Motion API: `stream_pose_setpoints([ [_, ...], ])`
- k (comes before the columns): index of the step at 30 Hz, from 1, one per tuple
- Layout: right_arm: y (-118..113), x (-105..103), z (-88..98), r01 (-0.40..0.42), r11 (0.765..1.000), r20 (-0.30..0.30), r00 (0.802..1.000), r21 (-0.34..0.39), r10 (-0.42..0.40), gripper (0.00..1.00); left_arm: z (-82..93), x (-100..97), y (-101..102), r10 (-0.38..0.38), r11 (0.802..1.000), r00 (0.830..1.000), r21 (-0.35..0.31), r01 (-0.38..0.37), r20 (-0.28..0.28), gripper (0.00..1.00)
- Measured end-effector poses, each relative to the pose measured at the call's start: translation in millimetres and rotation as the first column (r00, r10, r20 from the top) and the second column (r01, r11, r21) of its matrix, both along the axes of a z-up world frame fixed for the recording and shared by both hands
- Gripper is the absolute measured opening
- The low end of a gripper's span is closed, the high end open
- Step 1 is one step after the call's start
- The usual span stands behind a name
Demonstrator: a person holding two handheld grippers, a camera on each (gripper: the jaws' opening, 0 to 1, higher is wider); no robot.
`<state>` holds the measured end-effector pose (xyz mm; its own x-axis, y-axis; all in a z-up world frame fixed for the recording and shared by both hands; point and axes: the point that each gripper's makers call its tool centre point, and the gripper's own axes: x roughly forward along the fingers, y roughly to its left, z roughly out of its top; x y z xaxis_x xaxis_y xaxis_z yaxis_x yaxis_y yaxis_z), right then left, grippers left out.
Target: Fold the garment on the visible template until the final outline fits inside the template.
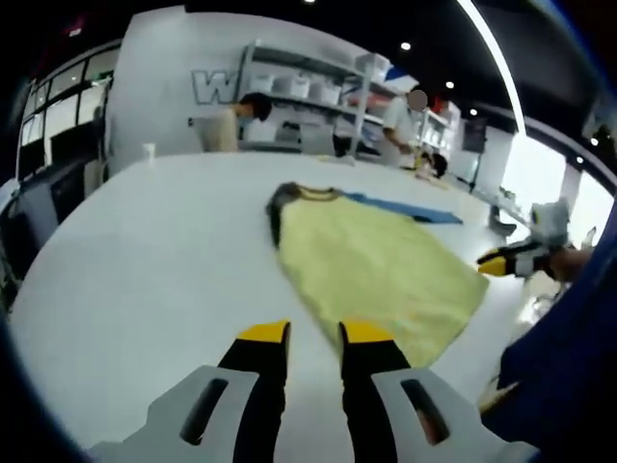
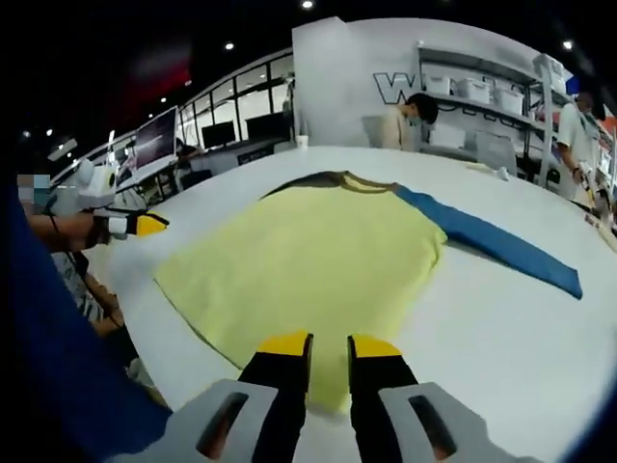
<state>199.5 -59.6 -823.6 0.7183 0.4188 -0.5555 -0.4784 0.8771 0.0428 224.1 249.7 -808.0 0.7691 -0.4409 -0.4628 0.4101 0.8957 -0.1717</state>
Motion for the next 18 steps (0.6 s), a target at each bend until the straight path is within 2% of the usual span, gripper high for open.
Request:
stream_pose_setpoints([
  [1,-3.1,-5.1,0.8,-0.006,0.999,0.015,1.000,-0.041,0.007,0.20,-0.6,-0.3,1.2,0.000,1.000,1.000,0.000,0.000,0.001,0.18],
  [7,-14.6,-22.3,-0.8,0.034,0.998,0.007,0.999,-0.048,-0.034,0.22,-0.7,-5.7,-0.5,-0.005,1.000,1.000,-0.008,0.005,0.003,0.18],
  [11,-27.3,-34.6,-13.8,0.037,0.989,0.027,0.999,-0.145,-0.034,0.27,-1.3,-7.6,0.3,-0.007,1.000,1.000,-0.010,0.007,-0.002,0.18],
  [18,-25.8,-32.1,-26.8,0.013,0.968,0.048,0.999,-0.250,-0.001,0.25,1.3,-5.8,4.4,-0.011,1.000,1.000,-0.002,0.011,-0.002,0.18],
])
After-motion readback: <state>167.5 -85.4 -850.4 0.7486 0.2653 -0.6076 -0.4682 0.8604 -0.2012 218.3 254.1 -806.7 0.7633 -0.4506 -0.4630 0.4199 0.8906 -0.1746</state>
